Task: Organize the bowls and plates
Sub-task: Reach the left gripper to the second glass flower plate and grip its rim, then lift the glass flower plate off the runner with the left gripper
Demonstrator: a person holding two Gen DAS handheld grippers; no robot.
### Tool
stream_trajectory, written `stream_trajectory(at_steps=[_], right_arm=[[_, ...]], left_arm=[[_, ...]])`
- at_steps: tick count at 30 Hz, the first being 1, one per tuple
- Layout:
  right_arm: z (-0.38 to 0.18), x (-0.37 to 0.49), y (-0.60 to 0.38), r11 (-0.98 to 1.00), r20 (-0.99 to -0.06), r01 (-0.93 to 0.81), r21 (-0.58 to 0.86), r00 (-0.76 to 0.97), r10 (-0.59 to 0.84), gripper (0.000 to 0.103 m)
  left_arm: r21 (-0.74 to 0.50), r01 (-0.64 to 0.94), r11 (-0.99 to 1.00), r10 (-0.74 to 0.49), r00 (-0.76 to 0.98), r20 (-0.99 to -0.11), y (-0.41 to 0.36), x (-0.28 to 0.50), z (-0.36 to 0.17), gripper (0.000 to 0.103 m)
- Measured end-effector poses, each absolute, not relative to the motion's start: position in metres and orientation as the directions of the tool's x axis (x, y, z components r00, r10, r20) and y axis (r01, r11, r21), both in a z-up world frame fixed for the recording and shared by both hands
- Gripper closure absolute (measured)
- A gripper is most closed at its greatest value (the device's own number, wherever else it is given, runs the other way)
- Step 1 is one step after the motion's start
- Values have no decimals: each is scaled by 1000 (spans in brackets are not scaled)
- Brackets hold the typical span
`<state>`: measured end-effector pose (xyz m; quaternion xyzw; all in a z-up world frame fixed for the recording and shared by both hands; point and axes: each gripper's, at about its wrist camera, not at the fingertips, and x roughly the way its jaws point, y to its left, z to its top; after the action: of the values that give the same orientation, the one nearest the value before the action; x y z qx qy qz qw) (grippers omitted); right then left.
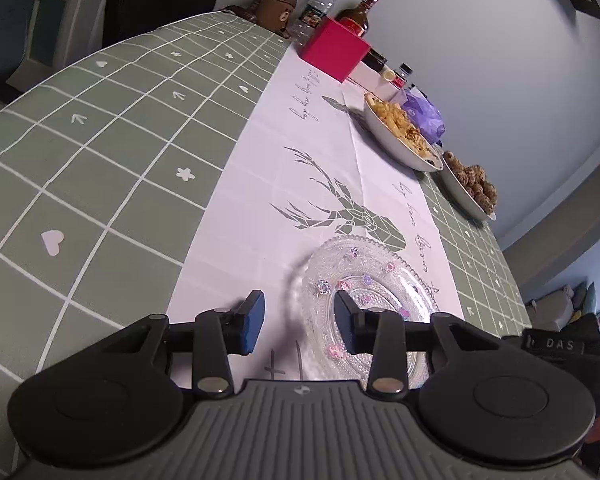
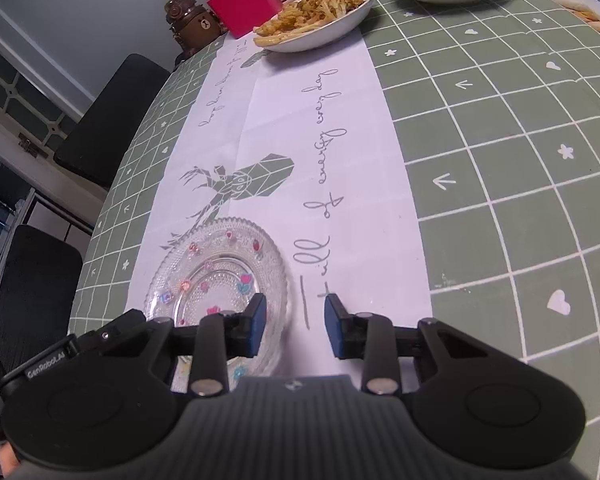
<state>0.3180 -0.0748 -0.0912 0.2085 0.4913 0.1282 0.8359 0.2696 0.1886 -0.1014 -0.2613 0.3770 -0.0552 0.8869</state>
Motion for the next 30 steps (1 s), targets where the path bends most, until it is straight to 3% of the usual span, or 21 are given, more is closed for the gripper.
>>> stream_trajectory(at_steps=[7, 14, 22, 25, 30], right_arm=[[-97, 321, -70, 870, -757, -19, 492, 485, 438, 76], [-98, 316, -57, 878, -765, -46, 477, 470, 440, 94], [-95, 312, -53, 896, -771, -69, 439, 483, 415, 95], [-94, 311, -53, 898, -773, -62, 436, 485, 409, 95], [-94, 309, -52, 898, -774, -55, 436, 487, 405, 95]], left_arm=[[-488, -117, 865, -265, 719, -643, 190, 269, -104, 71], [-480, -130, 867, -245, 728, -640, 187, 271, -104, 70], [-464, -101, 880, -257, 720, -644, 181, 272, -103, 71], [-459, -85, 885, -269, 710, -650, 177, 274, -105, 86], [-433, -60, 899, -265, 712, -650, 170, 273, -103, 91]])
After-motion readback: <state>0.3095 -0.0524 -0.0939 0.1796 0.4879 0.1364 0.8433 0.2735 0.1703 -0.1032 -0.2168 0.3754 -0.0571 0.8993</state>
